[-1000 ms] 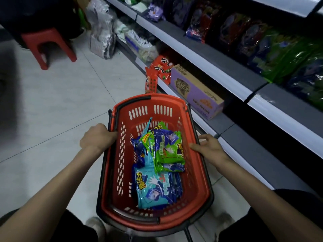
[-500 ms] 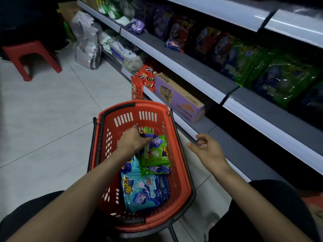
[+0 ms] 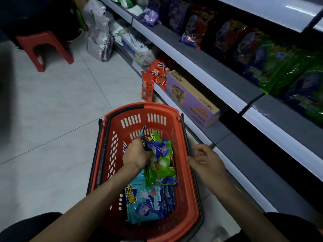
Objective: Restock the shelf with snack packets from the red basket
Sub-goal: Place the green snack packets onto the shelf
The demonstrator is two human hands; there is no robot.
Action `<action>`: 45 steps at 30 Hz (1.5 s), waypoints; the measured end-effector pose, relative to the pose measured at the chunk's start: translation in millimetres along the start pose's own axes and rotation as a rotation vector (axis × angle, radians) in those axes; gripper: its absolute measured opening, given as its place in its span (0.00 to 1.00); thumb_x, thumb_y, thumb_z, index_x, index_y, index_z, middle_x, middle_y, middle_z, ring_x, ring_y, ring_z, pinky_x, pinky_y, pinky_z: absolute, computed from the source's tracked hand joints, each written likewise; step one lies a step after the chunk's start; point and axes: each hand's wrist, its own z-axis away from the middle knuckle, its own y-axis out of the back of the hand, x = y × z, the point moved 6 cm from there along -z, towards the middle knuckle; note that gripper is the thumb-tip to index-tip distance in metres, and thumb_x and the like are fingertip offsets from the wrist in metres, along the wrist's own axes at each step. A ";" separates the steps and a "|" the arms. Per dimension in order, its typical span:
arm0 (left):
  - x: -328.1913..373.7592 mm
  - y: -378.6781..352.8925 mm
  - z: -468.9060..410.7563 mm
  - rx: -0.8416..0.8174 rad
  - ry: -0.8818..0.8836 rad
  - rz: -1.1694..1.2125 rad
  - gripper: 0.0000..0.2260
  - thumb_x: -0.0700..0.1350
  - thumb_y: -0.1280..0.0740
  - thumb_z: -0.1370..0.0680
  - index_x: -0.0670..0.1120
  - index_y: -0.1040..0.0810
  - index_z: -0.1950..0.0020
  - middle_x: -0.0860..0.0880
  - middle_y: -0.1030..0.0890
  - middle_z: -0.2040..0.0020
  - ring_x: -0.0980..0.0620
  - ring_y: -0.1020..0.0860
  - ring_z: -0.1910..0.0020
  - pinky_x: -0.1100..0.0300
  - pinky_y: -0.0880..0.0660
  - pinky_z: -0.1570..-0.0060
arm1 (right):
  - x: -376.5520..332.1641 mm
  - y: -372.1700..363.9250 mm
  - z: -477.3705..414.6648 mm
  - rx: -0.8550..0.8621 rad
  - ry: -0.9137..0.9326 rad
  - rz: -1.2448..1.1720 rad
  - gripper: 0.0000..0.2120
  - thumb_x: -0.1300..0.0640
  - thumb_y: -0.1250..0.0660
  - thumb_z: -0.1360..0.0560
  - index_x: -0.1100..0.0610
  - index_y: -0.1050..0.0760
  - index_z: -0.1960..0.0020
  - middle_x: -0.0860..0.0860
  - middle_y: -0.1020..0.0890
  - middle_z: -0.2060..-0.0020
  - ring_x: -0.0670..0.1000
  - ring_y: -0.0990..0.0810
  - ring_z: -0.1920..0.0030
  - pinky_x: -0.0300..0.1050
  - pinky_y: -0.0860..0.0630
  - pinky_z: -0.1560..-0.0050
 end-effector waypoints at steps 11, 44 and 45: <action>1.7 36.0 17.5 0.022 0.181 0.386 0.02 0.34 0.28 0.25 0.39 0.18 0.55 0.39 0.15 0.59 0.40 0.14 0.62 0.41 0.15 0.64 | 15.0 0.4 8.9 -0.113 0.002 0.137 0.12 0.59 0.30 0.22 0.52 0.22 0.39 0.47 0.17 0.54 0.47 0.17 0.51 0.38 0.26 0.54; 118.2 24.5 167.6 -0.360 -0.197 1.300 0.16 0.30 0.30 0.24 0.37 0.21 0.36 0.37 0.15 0.40 0.45 0.14 0.48 0.56 0.16 0.53 | -58.7 94.1 74.9 -0.004 0.321 -0.590 0.21 0.58 0.24 0.28 0.62 0.19 0.37 0.57 0.13 0.44 0.60 0.15 0.40 0.58 0.20 0.36; 118.2 23.7 166.2 -0.350 -0.195 1.283 0.17 0.31 0.28 0.24 0.37 0.21 0.35 0.37 0.15 0.40 0.44 0.15 0.46 0.56 0.16 0.52 | -57.1 95.0 73.5 -0.008 0.324 -0.595 0.20 0.58 0.24 0.28 0.62 0.19 0.38 0.56 0.13 0.44 0.60 0.15 0.40 0.56 0.19 0.38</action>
